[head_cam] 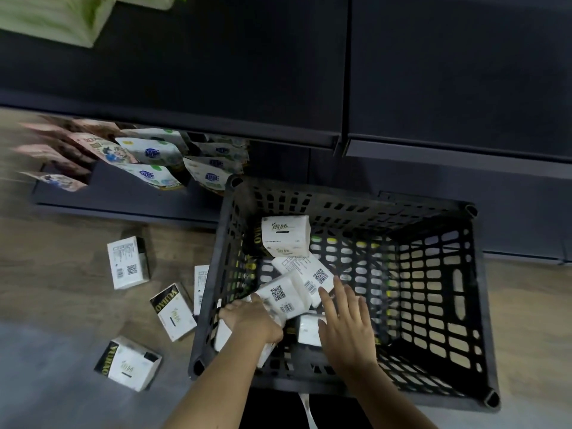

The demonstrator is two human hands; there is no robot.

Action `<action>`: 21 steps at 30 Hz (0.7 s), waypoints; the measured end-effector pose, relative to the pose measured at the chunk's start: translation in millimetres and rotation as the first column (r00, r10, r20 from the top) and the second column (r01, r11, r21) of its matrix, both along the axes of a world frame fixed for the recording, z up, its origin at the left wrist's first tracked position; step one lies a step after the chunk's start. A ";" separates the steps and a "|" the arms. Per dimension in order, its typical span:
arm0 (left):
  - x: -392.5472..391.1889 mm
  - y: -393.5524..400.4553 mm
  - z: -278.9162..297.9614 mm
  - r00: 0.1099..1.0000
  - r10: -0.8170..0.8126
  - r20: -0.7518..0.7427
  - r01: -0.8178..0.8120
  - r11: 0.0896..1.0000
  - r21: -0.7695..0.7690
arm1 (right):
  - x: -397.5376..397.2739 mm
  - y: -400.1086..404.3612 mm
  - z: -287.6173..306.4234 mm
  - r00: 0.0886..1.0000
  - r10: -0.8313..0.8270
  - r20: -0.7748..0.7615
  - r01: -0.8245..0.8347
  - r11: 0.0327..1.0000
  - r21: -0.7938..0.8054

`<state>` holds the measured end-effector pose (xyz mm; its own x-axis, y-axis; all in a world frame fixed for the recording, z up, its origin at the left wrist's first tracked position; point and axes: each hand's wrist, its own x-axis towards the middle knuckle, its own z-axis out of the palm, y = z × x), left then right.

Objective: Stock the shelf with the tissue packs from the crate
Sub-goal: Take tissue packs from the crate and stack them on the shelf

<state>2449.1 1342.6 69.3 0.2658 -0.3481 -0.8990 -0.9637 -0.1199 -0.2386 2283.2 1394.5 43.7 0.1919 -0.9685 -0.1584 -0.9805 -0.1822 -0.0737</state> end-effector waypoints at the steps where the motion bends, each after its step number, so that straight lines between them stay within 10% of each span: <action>1: 0.0 0.4 1.1 1.000 0.007 -0.002 -0.007 1.000 -0.025 | -0.9 0.0 1.4 1.000 -0.002 0.000 0.002 1.000 0.001; 21: -0.2 -6.4 161.4 0.940 -0.335 -0.062 0.232 0.764 -0.602 | -16.4 -47.0 149.4 0.999 -0.034 0.015 0.036 0.987 -0.154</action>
